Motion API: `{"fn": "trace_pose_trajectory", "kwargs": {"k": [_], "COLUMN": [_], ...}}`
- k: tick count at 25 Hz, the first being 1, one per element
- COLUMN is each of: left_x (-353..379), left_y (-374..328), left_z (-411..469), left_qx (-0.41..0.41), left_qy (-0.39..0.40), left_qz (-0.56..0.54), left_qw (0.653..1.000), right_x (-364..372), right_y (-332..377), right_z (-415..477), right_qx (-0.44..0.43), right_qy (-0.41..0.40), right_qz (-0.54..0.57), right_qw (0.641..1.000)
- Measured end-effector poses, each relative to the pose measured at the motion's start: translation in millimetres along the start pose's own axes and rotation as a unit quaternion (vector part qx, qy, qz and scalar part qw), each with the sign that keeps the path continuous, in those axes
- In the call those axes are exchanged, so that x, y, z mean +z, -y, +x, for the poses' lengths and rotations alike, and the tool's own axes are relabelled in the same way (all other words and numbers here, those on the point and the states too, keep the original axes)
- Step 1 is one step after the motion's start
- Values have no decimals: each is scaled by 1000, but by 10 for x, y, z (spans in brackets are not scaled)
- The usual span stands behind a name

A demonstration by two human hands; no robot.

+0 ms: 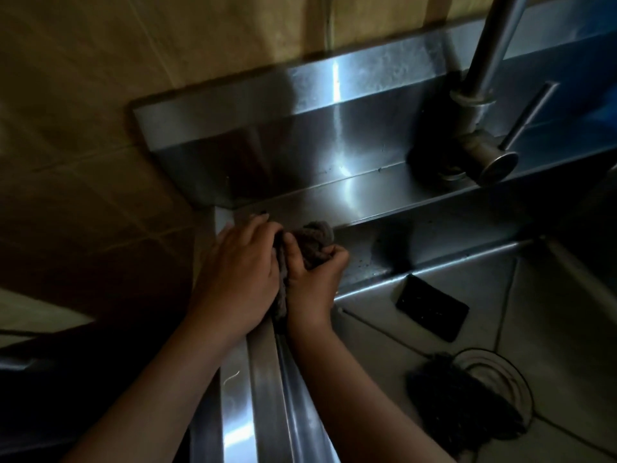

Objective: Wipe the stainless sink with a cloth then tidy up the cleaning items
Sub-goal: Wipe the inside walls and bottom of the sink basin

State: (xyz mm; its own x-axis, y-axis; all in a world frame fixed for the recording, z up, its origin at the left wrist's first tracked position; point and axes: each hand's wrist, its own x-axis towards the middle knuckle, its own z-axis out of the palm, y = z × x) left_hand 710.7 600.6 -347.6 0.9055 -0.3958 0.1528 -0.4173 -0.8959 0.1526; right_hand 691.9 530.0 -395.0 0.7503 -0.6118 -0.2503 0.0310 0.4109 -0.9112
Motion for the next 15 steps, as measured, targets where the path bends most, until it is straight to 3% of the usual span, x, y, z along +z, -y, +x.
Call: {"fn": "trace_pose_trajectory", "kwargs": {"k": [15], "left_x": [4], "left_y": [-6], "left_z": [-35], "left_qx": [19], "left_qy": [38], "left_qz": [14], "left_qw": [999], "right_x": [-39], "right_y": [-279], "right_z": [21], "right_qx": [4], "right_qy": [-22], "right_qz": [67], "right_qw": [998]}}
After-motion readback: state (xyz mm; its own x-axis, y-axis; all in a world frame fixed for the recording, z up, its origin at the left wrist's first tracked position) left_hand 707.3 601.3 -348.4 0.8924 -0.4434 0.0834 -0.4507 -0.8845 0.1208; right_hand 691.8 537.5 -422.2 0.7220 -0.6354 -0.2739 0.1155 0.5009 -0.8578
